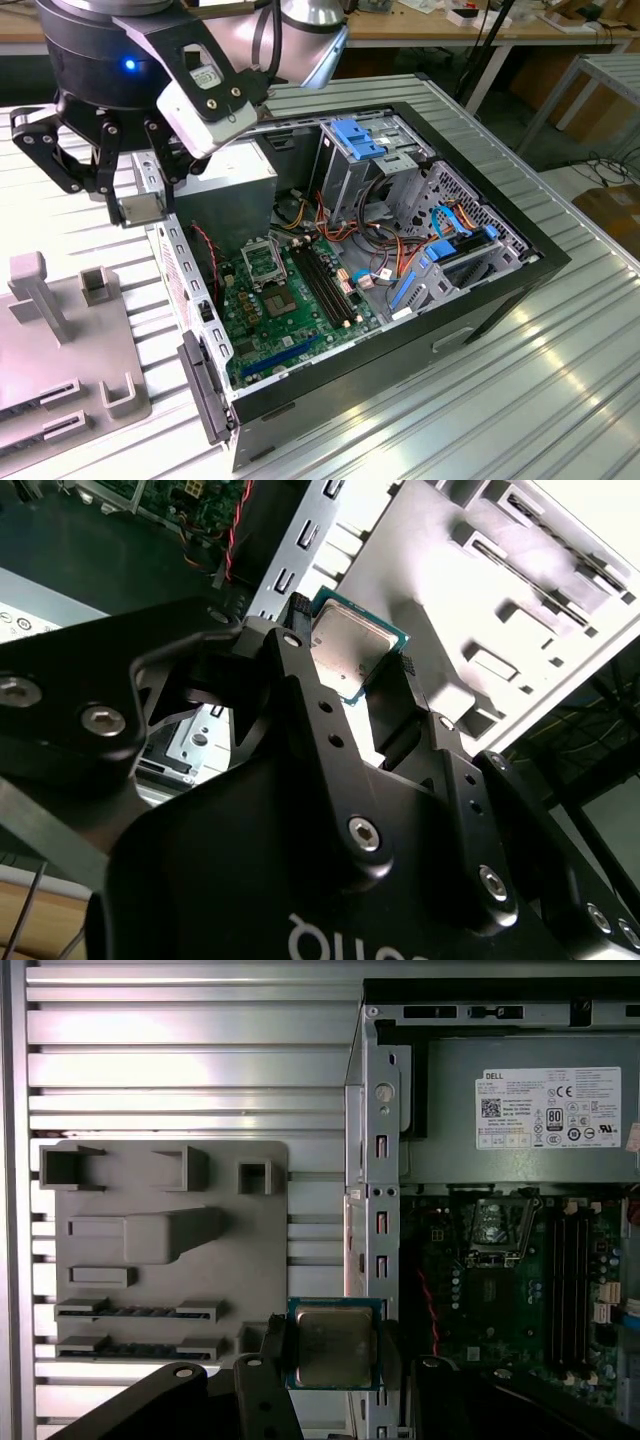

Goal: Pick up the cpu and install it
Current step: 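Pick up the cpu and move it towards the insertion slot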

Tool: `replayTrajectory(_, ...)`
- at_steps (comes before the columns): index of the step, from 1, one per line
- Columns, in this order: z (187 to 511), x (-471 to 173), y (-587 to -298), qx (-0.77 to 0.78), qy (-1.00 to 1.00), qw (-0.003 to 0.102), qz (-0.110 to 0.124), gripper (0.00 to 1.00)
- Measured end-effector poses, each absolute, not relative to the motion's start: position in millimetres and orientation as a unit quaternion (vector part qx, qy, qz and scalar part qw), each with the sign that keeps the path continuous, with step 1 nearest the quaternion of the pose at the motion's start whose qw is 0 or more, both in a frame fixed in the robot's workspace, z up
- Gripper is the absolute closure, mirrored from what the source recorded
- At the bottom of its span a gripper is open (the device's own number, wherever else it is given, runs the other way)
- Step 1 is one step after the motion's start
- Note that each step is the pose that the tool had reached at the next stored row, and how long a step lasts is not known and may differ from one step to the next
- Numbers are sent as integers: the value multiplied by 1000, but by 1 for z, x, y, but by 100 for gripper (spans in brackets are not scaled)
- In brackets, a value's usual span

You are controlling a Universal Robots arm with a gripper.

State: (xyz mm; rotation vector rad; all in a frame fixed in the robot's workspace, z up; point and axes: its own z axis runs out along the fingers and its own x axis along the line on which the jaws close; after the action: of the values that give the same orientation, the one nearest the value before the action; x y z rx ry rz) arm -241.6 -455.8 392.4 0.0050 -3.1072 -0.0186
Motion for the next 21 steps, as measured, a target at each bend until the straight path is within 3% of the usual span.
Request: replayTrajectory(21, 392, -226, -456, 2, -1000, 17, -6, 53)
